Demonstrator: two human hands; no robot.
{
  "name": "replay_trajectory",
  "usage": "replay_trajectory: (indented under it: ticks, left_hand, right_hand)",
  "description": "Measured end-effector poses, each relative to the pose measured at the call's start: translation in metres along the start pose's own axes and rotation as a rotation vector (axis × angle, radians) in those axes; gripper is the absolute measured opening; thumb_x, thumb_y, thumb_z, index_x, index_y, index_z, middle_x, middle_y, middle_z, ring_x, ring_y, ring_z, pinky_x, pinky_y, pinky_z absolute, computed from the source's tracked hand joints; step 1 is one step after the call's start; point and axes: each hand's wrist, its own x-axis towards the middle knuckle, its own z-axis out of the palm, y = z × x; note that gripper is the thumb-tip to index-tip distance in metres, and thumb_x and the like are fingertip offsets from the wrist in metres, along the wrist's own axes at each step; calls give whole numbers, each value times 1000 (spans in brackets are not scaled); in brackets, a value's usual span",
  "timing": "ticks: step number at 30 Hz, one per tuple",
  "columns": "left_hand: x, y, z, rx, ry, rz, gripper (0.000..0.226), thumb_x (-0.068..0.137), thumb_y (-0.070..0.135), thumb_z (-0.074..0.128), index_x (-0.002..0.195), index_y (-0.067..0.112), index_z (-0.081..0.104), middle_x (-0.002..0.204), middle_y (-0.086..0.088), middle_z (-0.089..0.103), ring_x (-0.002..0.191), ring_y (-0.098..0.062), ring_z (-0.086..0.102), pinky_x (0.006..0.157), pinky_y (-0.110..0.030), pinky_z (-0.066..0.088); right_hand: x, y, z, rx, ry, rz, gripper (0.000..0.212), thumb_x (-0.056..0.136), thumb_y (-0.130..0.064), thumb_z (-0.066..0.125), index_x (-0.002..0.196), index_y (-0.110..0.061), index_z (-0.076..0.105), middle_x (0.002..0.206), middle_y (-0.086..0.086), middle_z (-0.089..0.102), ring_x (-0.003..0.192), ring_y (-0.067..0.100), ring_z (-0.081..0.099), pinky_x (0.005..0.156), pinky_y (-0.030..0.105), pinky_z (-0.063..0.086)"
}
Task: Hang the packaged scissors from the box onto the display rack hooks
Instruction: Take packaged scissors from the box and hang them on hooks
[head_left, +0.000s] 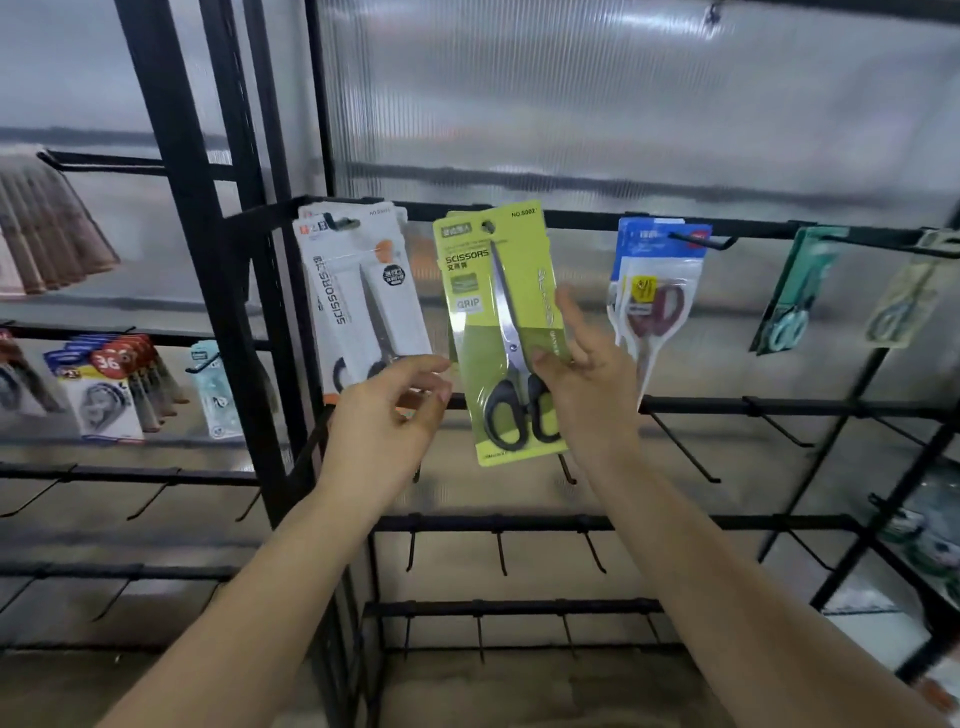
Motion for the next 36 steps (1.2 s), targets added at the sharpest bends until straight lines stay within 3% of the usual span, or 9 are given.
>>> replay_trajectory:
  ticks: [5,8,13,19,23,25,29,34,36]
  left_hand:
    - [-6,4,3,53,-35,41,23,88,6,62,107,17,69,90,18,65,89,-4,62,74,-8,47]
    - [-7,6,3,97,-55,77,24,88,5,62,106,18,69,88,19,65,87,6,60,71,-2,43]
    - [-7,3,3,199,-62,76,24,88,7,62,109,16,69,95,15,66,78,10,59,71,1,40]
    - [0,8,12,400,-147,43,26,90,12,57,114,17,66,98,5,69,90,-19,65,83,-32,51]
    - [10,9,32,422,-202,22,27,93,14,54,119,16,63,101,2,67,92,-16,62,85,-29,49]
    - [5,0,49,428,-251,-12,28,93,15,55,119,16,63,100,0,66,90,-16,60,86,-30,49]
    - [-35,-32,96,399,-414,-115,26,92,15,58,117,16,64,95,0,65,87,-20,64,84,-32,51]
    - [-108,-91,169,418,-659,-264,27,91,18,60,117,13,64,98,-4,69,80,-15,59,72,-19,41]
    - [-142,-120,201,380,-734,-367,32,88,26,58,116,11,65,99,-8,70,87,-22,64,79,-28,49]
  right_hand:
    - [-9,10,2,-3,-5,-26,58,88,2,57,138,-25,45,111,14,68,90,28,66,86,37,52]
    - [-2,8,5,75,34,-21,60,88,4,56,134,-33,45,104,-1,70,91,34,64,81,40,54]
    - [5,15,6,66,23,5,56,89,5,52,137,-24,49,89,-6,67,65,4,54,58,12,45]
    - [54,4,21,-207,-78,56,50,93,-2,48,140,-17,45,124,3,61,83,4,56,49,-1,35]
    - [70,9,8,-425,-191,30,48,94,-12,50,141,-17,43,125,7,61,71,7,55,49,7,35]
    - [54,28,-13,-476,-220,36,39,93,-12,49,132,-10,52,124,9,61,91,18,62,65,11,39]
    - [-14,95,-64,-520,-253,202,31,95,-13,49,123,-9,60,124,9,60,114,22,55,95,27,40]
    - [-111,201,-142,-485,-347,521,27,96,-10,49,118,-6,63,77,-6,58,68,-2,55,64,8,40]
    - [-148,249,-172,-496,-378,735,29,97,-15,49,122,-11,62,91,-1,67,77,7,61,64,14,42]
